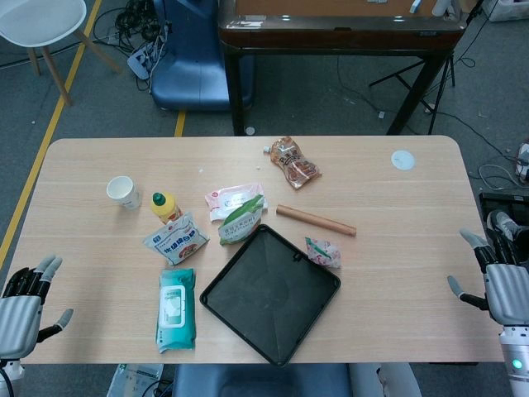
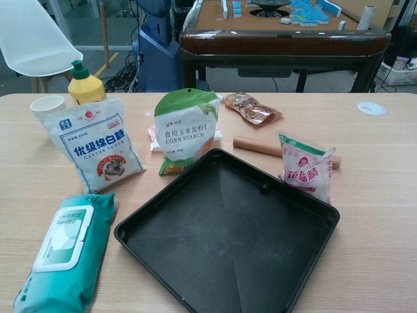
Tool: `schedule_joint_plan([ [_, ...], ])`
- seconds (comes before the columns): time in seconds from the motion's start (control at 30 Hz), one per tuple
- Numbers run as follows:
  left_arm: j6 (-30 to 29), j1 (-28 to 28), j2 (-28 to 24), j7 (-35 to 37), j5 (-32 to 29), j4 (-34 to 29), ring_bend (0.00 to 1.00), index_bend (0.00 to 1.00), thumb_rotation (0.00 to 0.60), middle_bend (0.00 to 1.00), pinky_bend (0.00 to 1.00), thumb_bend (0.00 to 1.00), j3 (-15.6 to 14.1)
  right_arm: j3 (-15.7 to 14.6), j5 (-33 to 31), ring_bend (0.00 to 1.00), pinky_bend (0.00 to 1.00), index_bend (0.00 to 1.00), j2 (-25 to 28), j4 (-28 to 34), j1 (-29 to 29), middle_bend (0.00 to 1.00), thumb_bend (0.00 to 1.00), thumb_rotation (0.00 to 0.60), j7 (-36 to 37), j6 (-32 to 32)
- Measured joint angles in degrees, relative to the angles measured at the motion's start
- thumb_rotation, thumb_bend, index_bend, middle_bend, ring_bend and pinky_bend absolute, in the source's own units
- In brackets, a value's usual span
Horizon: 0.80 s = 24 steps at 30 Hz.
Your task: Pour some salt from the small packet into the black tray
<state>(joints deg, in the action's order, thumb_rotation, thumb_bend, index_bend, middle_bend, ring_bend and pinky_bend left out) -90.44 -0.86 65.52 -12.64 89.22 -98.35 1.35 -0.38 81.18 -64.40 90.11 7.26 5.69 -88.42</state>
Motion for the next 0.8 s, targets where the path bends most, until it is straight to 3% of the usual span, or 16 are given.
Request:
schedule_joint_plan([
  [0.43,0.52,-0.09,0.24,1.38,-0.49,0.94,0.16,0.10,0.600,0.11,0.09,0.20,-0.10,0.94,4.48,0.06,0.05,0.14,0.06,-0.33,-0.23,0.22,0.30,0.600,0.59,0.55],
  [0.8,0.32,0.34,-0.20,1.43,-0.74,0.70,0.16,0.10,0.600,0.11,0.09,0.20,-0.36,2.03,4.56,0.06,0.06,0.14,-0.27,-1.06,0.37,0.23,0.30,0.600,0.97,3.00],
])
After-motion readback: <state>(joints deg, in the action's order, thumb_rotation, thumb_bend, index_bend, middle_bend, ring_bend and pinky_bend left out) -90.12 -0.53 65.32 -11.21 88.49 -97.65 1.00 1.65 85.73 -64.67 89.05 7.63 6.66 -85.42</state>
